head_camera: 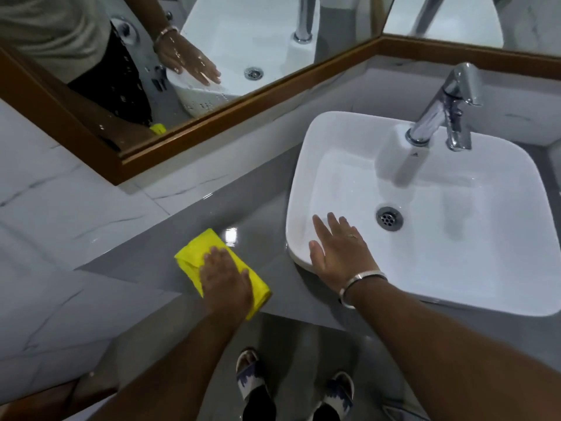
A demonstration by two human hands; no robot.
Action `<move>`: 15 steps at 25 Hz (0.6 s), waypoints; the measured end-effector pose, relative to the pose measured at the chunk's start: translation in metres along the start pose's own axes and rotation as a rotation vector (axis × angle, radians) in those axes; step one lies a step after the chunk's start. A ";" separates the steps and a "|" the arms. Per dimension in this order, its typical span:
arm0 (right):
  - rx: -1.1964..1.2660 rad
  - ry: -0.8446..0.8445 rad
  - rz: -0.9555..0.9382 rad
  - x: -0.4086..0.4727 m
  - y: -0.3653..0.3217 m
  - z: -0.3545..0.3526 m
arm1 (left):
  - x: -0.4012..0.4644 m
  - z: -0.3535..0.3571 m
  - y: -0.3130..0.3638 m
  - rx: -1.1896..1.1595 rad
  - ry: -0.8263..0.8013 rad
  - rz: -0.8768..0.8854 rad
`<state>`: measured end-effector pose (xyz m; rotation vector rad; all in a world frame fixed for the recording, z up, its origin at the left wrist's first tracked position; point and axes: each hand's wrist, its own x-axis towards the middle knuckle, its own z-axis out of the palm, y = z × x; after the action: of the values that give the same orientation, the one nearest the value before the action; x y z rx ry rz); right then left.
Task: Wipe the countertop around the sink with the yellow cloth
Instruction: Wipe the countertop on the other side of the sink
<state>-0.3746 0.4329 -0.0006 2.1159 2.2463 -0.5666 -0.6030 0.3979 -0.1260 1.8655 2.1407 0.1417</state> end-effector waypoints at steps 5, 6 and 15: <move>-0.019 -0.029 0.006 0.000 0.000 -0.002 | 0.062 0.000 0.014 0.064 -0.009 0.275; -0.025 -0.033 0.006 0.000 0.000 -0.002 | 0.080 -0.006 0.019 -0.014 0.040 0.008; -0.040 -0.029 -0.023 0.001 -0.002 -0.002 | 0.145 -0.012 0.035 -0.021 -0.006 0.134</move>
<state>-0.3758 0.4344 0.0012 2.0523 2.2500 -0.5441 -0.5892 0.5469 -0.1277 1.9942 2.0019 0.1863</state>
